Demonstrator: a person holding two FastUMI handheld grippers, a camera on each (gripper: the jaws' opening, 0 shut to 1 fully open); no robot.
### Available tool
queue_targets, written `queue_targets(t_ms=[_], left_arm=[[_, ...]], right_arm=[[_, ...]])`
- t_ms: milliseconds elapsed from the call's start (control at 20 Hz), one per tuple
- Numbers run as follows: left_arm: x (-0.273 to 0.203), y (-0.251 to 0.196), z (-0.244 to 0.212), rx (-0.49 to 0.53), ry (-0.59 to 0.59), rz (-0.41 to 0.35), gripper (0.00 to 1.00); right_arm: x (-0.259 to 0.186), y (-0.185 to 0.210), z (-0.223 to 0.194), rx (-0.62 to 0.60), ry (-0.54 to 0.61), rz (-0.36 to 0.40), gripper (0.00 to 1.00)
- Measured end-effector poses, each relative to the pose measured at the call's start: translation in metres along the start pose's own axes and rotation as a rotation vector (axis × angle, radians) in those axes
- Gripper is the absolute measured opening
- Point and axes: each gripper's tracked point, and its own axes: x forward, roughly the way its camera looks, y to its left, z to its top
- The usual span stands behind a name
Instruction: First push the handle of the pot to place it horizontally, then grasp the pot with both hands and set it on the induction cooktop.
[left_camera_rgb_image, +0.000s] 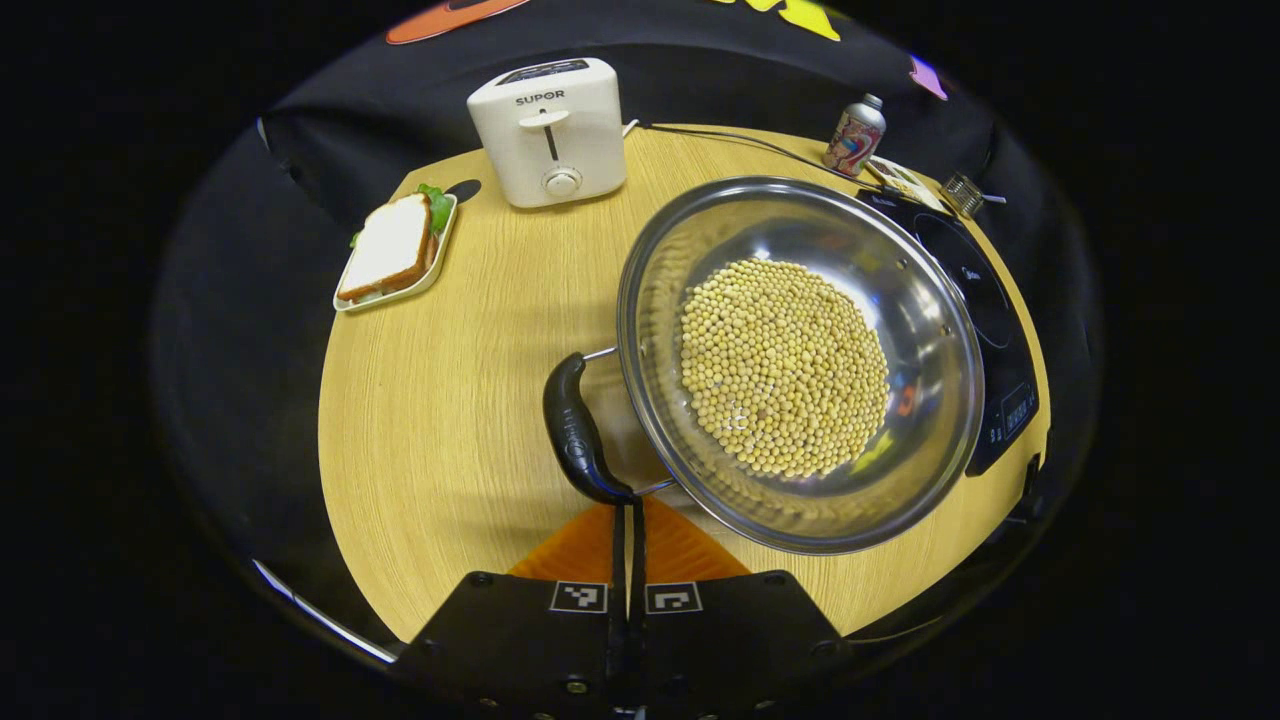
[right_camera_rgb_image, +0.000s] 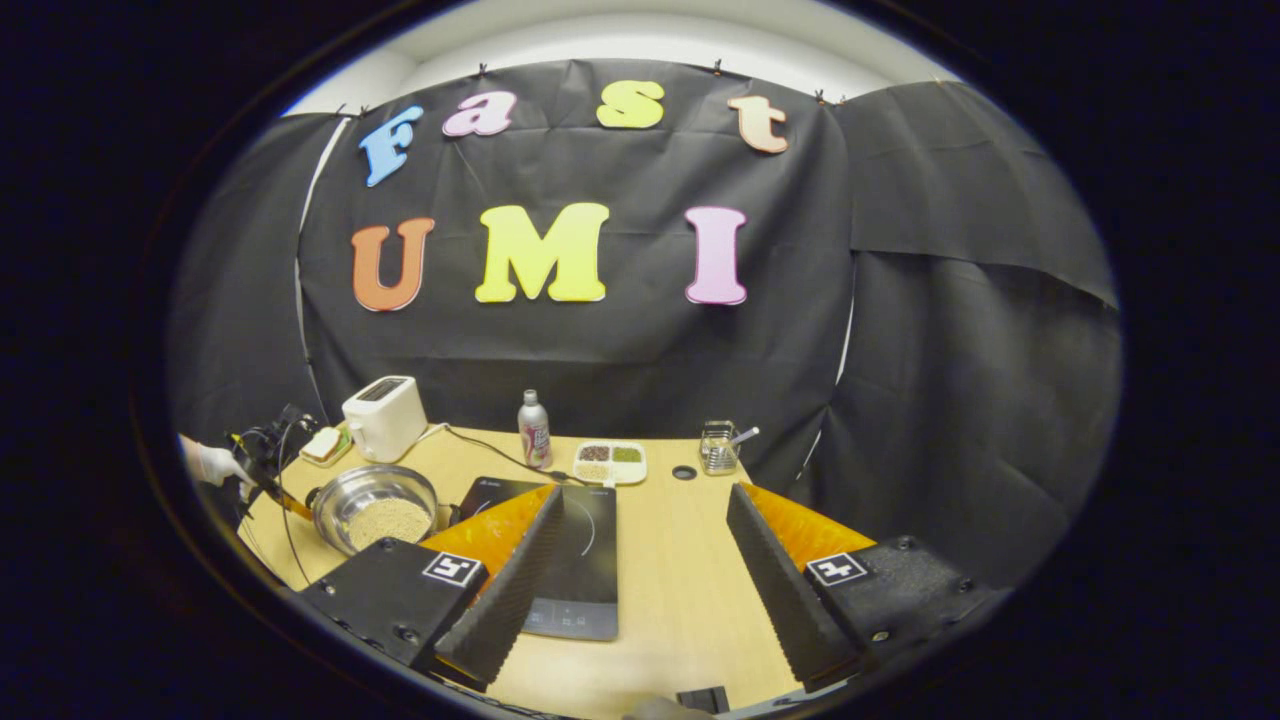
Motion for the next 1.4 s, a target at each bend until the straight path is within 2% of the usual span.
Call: queue_targets(t_ms=[650, 900, 1050, 1150, 1200, 1250, 1350, 1400], left_arm=[[0.003, 0.013, 0.015, -0.007, -0.019, 0.022, 0.0], [-0.02, 0.026, 0.01, 0.001, -0.121, 0.114, 0.0], [-0.04, 0.027, 0.01, -0.004, -0.206, 0.151, 0.0], [-0.051, 0.021, 0.016, 0.004, -0.267, 0.145, 0.0], [-0.054, 0.017, 0.018, 0.006, -0.288, 0.137, 0.2], [-0.057, 0.014, 0.016, 0.003, -0.291, 0.126, 0.34], [-0.063, 0.012, 0.02, -0.003, -0.309, 0.139, 0.92], [-0.059, 0.013, 0.024, -0.01, -0.313, 0.148, 0.98]], right_arm=[[-0.001, 0.014, -0.007, -0.018, 0.018, 0.011, 1.0], [0.006, 0.028, -0.017, -0.007, 0.042, 0.044, 1.0], [0.014, 0.05, -0.029, 0.003, 0.085, 0.103, 1.0], [0.022, 0.066, -0.036, 0.002, 0.114, 0.145, 1.0], [0.027, 0.076, -0.039, 0.001, 0.128, 0.166, 1.0], [0.032, 0.085, -0.043, -0.001, 0.146, 0.186, 1.0], [0.046, 0.107, -0.054, -0.004, 0.191, 0.231, 1.0], [0.054, 0.118, -0.062, -0.007, 0.218, 0.25, 1.0]])
